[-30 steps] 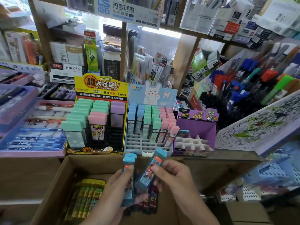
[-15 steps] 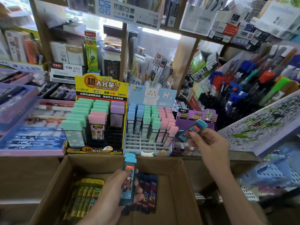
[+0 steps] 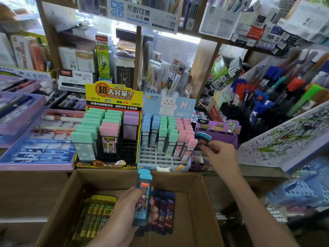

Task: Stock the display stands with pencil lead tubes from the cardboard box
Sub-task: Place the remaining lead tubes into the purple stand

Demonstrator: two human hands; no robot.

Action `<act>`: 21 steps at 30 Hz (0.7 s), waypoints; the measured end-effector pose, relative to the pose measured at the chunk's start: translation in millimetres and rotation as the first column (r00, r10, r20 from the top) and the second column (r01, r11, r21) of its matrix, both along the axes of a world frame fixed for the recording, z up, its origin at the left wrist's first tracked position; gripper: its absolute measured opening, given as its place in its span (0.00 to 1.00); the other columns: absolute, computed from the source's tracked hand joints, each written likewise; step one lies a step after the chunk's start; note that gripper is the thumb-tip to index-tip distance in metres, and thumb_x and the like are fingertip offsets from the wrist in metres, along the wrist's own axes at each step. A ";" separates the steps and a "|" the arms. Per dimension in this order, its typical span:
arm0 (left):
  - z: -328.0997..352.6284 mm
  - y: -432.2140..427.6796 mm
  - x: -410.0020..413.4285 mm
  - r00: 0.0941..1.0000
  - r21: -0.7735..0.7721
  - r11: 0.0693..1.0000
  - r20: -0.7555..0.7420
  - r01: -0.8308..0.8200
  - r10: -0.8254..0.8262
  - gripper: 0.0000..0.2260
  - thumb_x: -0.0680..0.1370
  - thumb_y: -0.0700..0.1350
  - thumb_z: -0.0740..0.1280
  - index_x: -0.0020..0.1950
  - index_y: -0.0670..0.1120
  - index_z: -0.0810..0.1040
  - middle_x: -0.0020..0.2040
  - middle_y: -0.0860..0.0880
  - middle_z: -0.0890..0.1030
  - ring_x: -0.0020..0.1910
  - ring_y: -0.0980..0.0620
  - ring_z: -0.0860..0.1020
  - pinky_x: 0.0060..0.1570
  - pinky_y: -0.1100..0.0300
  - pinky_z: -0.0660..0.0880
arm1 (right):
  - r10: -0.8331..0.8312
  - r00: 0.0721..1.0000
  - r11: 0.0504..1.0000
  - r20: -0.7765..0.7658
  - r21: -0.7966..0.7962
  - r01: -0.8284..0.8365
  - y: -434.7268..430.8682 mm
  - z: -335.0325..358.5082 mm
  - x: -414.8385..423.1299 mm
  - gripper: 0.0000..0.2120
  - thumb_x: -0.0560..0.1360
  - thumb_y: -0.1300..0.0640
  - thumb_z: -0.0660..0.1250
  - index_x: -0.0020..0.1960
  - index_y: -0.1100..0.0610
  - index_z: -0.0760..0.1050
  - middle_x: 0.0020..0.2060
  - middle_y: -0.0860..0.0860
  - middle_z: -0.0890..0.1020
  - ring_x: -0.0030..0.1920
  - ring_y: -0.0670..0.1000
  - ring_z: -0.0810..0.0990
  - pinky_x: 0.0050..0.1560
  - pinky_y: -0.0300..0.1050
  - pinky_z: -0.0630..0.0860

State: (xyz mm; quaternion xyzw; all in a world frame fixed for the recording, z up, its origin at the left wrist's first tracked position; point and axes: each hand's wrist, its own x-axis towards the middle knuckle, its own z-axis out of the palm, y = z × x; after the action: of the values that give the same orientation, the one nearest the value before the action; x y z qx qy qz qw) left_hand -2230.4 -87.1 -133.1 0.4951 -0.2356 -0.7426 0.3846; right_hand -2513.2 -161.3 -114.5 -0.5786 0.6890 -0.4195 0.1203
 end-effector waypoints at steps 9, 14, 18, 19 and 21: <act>-16.0 3.3 4.1 0.994 -0.008 0.998 -0.089 -0.061 0.060 0.10 0.81 0.41 0.68 0.60 0.38 0.78 0.36 0.38 0.81 0.31 0.42 0.81 0.27 0.54 0.78 | -0.096 0.994 0.995 -0.043 0.014 0.097 -9.8 1.2 3.4 0.04 0.72 0.56 0.79 0.41 0.52 0.85 0.34 0.41 0.84 0.36 0.39 0.83 0.39 0.40 0.80; -12.8 7.0 3.3 0.994 -0.033 0.998 -0.096 -0.050 0.047 0.10 0.80 0.42 0.69 0.60 0.40 0.79 0.37 0.38 0.82 0.32 0.43 0.82 0.28 0.55 0.80 | -0.093 0.996 0.995 0.008 -0.027 0.093 -4.8 2.6 3.8 0.06 0.70 0.57 0.81 0.44 0.56 0.85 0.35 0.45 0.85 0.37 0.42 0.84 0.41 0.43 0.81; -14.5 8.3 3.3 0.996 -0.061 0.998 -0.090 -0.035 0.030 0.15 0.75 0.44 0.72 0.61 0.41 0.80 0.39 0.39 0.84 0.35 0.44 0.83 0.31 0.55 0.80 | -0.099 0.993 0.989 0.065 -0.104 0.106 11.8 6.4 7.5 0.07 0.71 0.56 0.80 0.45 0.53 0.83 0.36 0.44 0.84 0.38 0.40 0.82 0.38 0.34 0.79; -15.5 8.3 3.5 0.996 -0.072 0.997 -0.083 -0.036 0.030 0.17 0.73 0.45 0.73 0.60 0.41 0.80 0.39 0.39 0.84 0.36 0.44 0.83 0.32 0.55 0.81 | -0.104 0.992 0.987 0.073 -0.118 0.112 17.3 7.2 10.0 0.07 0.72 0.56 0.80 0.45 0.53 0.82 0.36 0.44 0.84 0.39 0.41 0.82 0.38 0.33 0.78; -17.3 8.5 3.9 0.998 -0.096 0.995 -0.053 -0.039 0.034 0.18 0.71 0.46 0.74 0.59 0.42 0.81 0.40 0.40 0.85 0.37 0.44 0.84 0.34 0.55 0.82 | -0.108 0.991 0.984 0.076 -0.131 0.117 28.5 8.7 16.9 0.06 0.73 0.54 0.78 0.45 0.52 0.82 0.36 0.44 0.83 0.39 0.42 0.82 0.39 0.33 0.77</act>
State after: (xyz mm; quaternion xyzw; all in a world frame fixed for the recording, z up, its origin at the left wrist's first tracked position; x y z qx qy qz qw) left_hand -2226.6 -78.6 -150.3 0.4607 -0.2526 -0.7356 0.4276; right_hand -2496.3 -132.8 -105.8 -0.5309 0.6861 -0.4909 0.0803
